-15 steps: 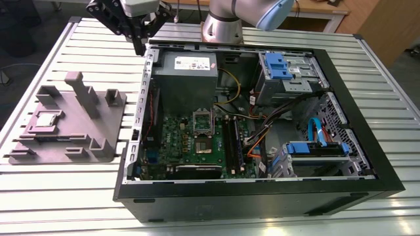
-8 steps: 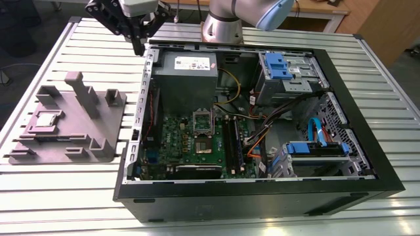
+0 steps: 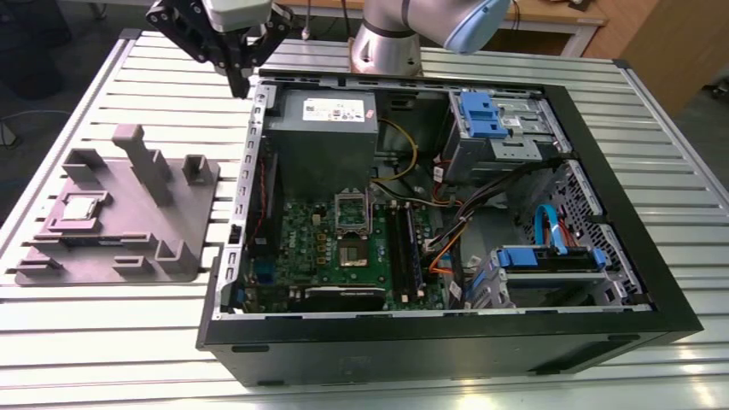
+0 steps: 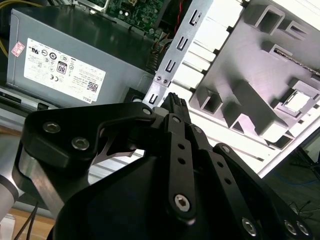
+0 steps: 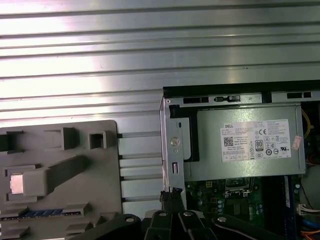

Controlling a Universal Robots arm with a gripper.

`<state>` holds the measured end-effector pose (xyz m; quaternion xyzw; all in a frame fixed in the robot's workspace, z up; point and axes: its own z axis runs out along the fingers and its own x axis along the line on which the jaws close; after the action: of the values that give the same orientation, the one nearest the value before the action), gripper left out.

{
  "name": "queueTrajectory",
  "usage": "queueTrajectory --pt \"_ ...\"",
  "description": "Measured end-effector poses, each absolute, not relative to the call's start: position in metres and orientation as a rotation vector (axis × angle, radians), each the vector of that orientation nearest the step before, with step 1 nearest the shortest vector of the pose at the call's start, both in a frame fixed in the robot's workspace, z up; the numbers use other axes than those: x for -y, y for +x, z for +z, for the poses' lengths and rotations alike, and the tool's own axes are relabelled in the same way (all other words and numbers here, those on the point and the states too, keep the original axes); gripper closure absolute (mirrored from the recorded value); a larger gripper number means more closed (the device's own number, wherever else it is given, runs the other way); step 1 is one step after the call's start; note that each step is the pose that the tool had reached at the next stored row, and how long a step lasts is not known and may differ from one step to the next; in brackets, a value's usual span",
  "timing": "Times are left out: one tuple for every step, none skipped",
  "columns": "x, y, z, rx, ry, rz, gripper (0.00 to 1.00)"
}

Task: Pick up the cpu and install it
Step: 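Reach for the cpu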

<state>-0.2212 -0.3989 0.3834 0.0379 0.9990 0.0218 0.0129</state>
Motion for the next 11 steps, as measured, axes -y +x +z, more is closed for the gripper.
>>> queueTrajectory --pt "0.3989 -0.2213 0.3832 -3.113 0.118 0.068 0.9" --pt "0.399 -0.2214 0.3829 -3.113 0.118 0.068 0.9" --pt "0.3989 -0.2215 0.3827 -3.113 0.118 0.068 0.9" --pt "0.3989 -0.2216 0.3825 -3.113 0.118 0.068 0.9" --pt "0.3989 -0.2217 0.3822 -3.113 0.118 0.068 0.9" --pt "0.3989 -0.2219 0.382 -3.113 0.118 0.068 0.9" --pt "0.3989 -0.222 0.3817 -3.113 0.118 0.068 0.9" --pt "0.3989 -0.2221 0.3815 -3.113 0.118 0.068 0.9" --pt "0.3989 -0.2222 0.3812 -3.113 0.118 0.068 0.9" --pt "0.399 -0.2223 0.381 -3.113 0.118 0.068 0.9" --pt "0.3989 -0.2225 0.3808 -3.113 0.118 0.068 0.9"
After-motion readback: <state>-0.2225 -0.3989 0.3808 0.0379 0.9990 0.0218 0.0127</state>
